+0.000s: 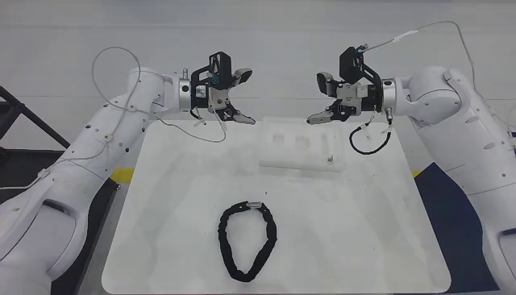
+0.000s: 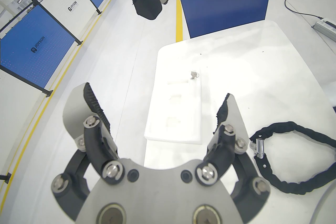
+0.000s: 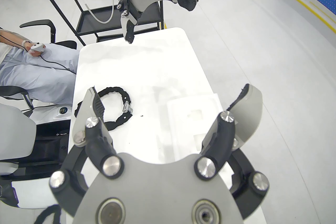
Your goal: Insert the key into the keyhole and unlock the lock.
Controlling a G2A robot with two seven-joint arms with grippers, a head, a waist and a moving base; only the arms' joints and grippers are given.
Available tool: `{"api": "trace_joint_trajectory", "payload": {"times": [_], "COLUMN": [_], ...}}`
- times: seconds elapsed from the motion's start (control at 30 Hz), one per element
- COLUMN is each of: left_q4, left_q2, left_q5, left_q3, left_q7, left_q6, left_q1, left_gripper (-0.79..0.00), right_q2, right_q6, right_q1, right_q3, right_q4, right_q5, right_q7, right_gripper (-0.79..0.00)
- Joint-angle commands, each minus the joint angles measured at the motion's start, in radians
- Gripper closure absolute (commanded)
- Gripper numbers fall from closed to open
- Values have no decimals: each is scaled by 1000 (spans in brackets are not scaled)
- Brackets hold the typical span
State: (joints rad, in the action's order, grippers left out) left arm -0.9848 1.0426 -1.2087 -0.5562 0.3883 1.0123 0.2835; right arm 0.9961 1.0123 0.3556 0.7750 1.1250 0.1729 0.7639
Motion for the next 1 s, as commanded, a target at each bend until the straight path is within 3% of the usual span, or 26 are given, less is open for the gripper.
{"api": "trace_joint_trajectory", "payload": {"times": [0.0,0.5,0.7,0.97], "left_q4": [0,0,0,0], "left_q2": [0,0,0,0], "left_q5": [0,0,0,0], "left_q3": [0,0,0,0], "left_q7": [0,0,0,0], "left_q6": [0,0,0,0], "left_q1": [0,0,0,0], "left_gripper": [-785,-785,-785,-785], "right_q2": [0,0,-7,-6], "right_q6": [0,0,-74,-161], "right_q1": [0,0,48,86], "right_q3": [0,0,12,-25], "right_q4": [0,0,1,-95], "right_q5": [0,0,51,8], "right_q7": [0,0,-30,78], "right_gripper": [-784,-785,-785,-785]}}
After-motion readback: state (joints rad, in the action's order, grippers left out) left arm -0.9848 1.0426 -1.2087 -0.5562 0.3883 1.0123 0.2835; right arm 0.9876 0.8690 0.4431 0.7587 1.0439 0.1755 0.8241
